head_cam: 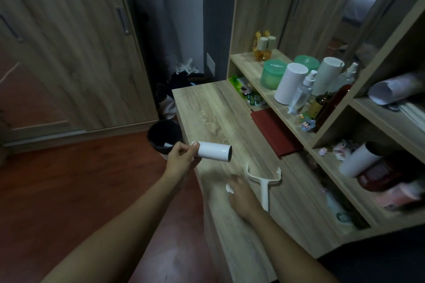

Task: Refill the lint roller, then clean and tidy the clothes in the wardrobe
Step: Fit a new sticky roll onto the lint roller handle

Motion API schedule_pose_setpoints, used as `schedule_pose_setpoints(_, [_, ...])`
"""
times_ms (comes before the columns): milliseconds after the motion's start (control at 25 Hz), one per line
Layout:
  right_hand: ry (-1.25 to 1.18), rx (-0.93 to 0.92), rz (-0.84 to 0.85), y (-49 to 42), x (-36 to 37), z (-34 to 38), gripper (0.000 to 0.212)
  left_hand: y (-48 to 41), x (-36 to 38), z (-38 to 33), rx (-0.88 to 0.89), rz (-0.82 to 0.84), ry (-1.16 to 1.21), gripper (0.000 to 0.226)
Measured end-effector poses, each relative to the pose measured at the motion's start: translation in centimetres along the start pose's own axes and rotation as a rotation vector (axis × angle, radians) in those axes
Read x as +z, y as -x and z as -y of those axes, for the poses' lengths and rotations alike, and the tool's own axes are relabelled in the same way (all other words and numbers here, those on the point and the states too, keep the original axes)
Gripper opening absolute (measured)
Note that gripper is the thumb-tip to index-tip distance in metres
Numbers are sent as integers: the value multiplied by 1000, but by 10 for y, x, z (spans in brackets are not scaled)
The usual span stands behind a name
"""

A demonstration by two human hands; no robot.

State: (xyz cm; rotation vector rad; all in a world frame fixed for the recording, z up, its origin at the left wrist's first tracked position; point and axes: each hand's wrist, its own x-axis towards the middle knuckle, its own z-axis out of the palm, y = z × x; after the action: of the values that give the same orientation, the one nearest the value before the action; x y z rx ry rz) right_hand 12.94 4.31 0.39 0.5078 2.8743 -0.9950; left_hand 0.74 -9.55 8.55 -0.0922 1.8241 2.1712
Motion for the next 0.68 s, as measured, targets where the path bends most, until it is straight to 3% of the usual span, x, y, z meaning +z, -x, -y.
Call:
schedule_pose_setpoints(160, [352,-33,15,-8,26,-14,36,-7,-9,-2,-10,13,60,34])
schedule_pose_setpoints(240, [360,-45,39,-7,28,-15,23,-9,-11,-2,-13,11,40,33])
schedule_pose_setpoints(320, [356,-45,-3,-9,29,-19,33,-9,-11,-1,-11,19,31,33])
schedule_pose_setpoints(400, [270,-50,0,-4,23,-13,27,-9,-11,2,-19,33,34,33])
schedule_pose_setpoints(480, [-40,69,-142,-4,14,-7,24,-9,-10,3,-32,24,16,34])
schedule_pose_setpoints(560, [-542,216,-263,-2,-4,6,33,-8,-7,5,-41,1,18,34])
schedule_pose_setpoints(680, [-940,179,-367,5,-34,28,40,-4,-2,9,-48,-31,4,33])
